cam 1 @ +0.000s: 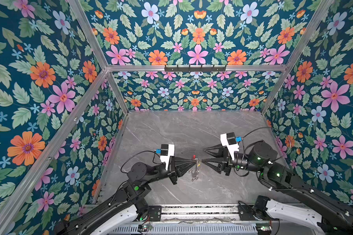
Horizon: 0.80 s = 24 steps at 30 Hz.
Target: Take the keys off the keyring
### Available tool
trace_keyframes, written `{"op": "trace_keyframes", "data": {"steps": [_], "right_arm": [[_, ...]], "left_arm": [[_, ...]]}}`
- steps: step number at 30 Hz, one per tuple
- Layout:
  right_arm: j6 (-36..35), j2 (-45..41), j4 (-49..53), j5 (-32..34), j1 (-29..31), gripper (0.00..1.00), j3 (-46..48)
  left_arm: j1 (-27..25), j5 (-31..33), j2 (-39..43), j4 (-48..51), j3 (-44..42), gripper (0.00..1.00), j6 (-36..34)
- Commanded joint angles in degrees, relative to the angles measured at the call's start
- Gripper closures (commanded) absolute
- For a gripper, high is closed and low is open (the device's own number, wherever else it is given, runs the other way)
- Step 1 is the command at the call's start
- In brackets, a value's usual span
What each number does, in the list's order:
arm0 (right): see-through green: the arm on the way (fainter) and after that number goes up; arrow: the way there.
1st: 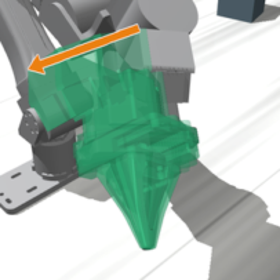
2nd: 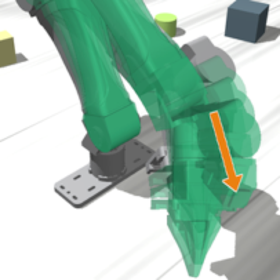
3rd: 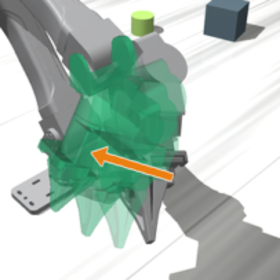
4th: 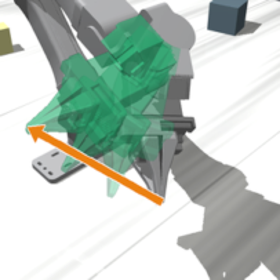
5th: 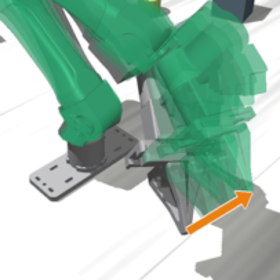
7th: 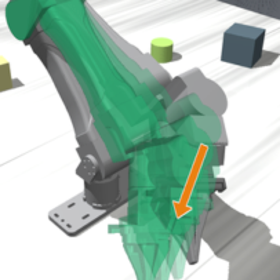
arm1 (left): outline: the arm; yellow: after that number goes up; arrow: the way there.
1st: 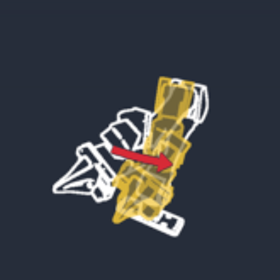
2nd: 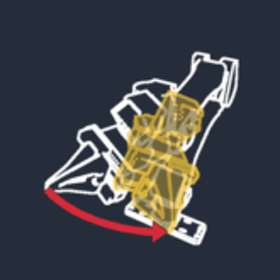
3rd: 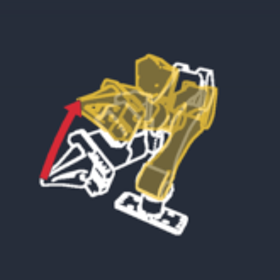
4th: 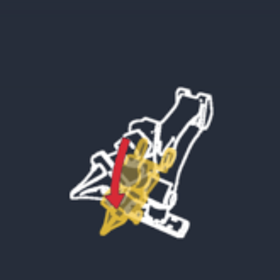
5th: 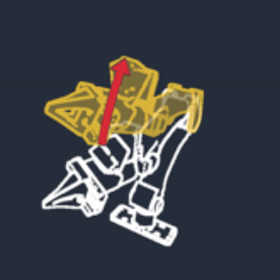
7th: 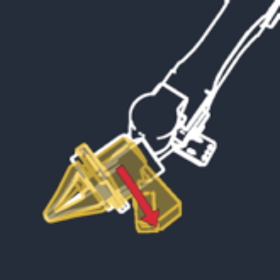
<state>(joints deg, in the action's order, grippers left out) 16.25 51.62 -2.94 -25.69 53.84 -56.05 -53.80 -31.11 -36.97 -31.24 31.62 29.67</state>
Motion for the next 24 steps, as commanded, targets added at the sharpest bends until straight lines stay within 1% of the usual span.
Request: {"op": "trace_keyframes", "data": {"steps": [1, 6, 15, 19, 22, 24], "right_arm": [[4.92, 1.71, -8.41, -4.16, 0.12, 0.47, -0.42], [5.72, 3.15, -7.87, -5.87, 0.09, 0.58, -0.14], [6.26, 4.6, -7.18, -8.39, 0.43, 0.68, -0.25], [6.01, 4.63, -6.94, -8.0, 0.52, 0.76, -0.13], [5.72, 4.53, -6.23, -7.53, 0.54, 0.79, -0.09], [5.65, 4.63, -6.24, -7.32, 0.55, 0.84, 0.12]], "left_arm": [[0.05, 1.19, 0.23, -3.96, -0.06, 1.0, -0.05], [0.06, 2.58, 1.08, -3.06, -0.24, 1.0, -0.23], [0.01, 5.44, 1.83, -2.68, -0.98, 1.0, -0.23], [0.03, 6.04, 2.06, -2.38, -0.94, 1.0, -0.27], [0.01, 6.55, 2.32, -2.23, -1.11, 1.0, -0.34], [0.06, 6.51, 2.25, -2.24, -1.14, 1.0, -0.28]]}}
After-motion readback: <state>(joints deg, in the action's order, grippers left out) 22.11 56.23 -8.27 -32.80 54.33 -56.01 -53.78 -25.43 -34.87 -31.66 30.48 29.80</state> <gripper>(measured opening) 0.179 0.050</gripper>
